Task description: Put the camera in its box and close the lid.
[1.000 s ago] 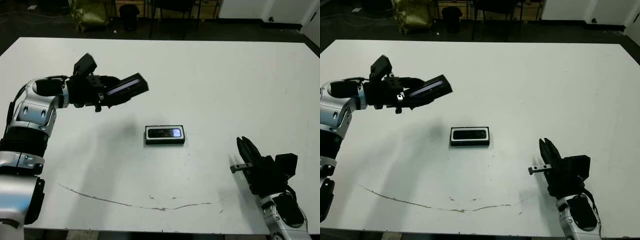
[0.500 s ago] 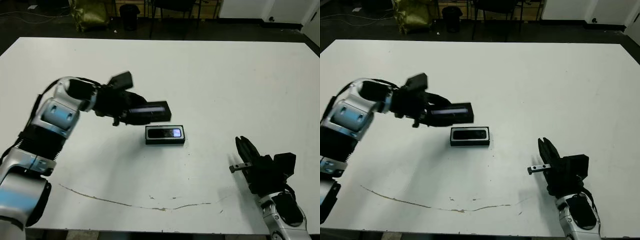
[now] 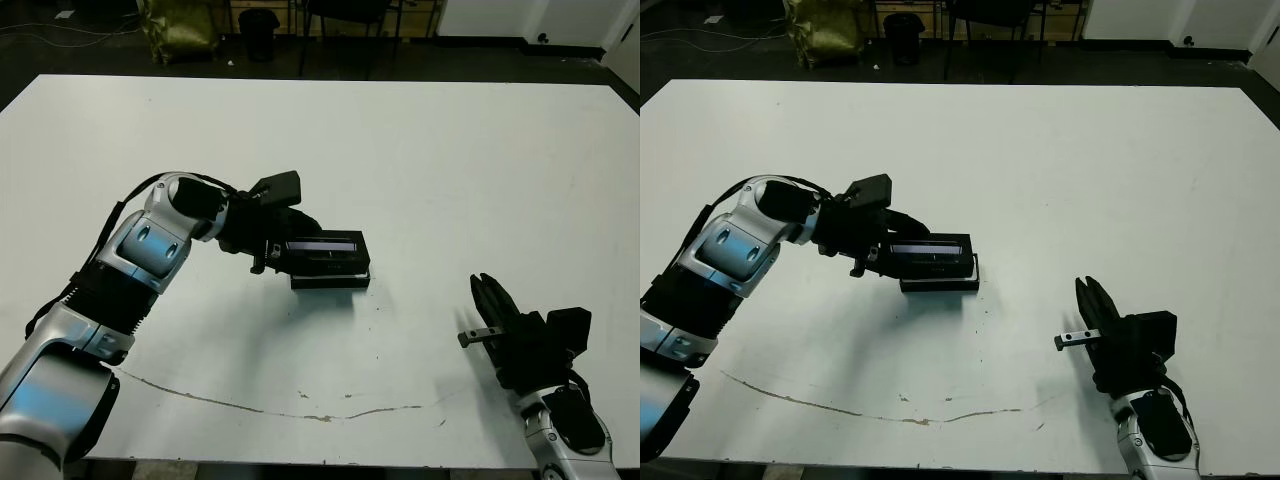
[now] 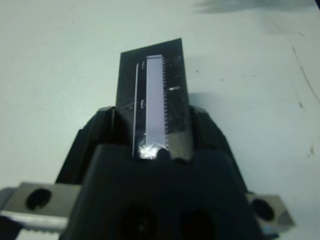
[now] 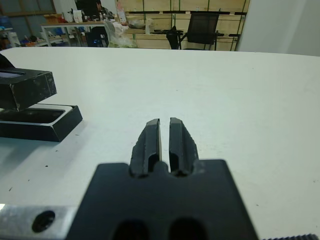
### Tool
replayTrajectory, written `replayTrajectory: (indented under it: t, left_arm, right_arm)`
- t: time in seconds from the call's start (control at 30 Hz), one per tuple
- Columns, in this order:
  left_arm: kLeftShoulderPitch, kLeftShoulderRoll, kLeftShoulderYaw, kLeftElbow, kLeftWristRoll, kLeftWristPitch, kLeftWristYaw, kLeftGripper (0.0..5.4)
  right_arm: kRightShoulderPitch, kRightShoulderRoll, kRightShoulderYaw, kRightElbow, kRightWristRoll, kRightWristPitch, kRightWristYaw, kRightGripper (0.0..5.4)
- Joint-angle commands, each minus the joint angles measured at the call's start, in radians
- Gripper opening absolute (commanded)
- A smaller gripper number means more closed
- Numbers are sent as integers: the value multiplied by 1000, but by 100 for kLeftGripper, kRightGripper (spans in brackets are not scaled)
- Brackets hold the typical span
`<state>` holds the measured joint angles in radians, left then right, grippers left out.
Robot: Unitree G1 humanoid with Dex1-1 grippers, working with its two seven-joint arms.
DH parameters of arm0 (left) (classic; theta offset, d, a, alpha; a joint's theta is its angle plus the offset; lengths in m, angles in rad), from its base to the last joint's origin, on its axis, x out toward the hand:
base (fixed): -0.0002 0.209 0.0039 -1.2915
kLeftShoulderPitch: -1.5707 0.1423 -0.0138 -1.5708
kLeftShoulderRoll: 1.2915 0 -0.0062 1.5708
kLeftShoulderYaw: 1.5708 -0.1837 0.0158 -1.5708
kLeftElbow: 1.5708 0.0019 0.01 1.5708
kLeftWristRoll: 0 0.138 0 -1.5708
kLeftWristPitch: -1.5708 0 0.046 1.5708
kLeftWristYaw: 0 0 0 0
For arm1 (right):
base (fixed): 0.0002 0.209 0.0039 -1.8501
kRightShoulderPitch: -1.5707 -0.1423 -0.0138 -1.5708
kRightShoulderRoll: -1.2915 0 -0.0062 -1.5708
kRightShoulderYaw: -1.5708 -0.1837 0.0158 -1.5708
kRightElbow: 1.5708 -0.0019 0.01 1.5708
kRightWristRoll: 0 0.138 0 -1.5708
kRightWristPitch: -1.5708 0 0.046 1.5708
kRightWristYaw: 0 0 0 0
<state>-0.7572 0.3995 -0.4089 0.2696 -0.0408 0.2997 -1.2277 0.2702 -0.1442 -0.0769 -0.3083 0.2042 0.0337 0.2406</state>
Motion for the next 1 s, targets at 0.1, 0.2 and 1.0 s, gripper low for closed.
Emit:
replayTrajectory:
  t: [0.1, 0.2, 1.0]
  left_arm:
    - [15, -1, -9, 6, 16, 14, 18, 237]
    - [25, -8, -1, 5, 17, 14, 45, 237]
    - [52, -17, -15, -49, 27, 79, 140, 237]
  right_arm:
    - [14, 4, -4, 13, 16, 8, 4, 0]
    - [17, 3, -2, 6, 11, 16, -3, 0]
    - [18, 3, -1, 16, 16, 9, 1, 0]
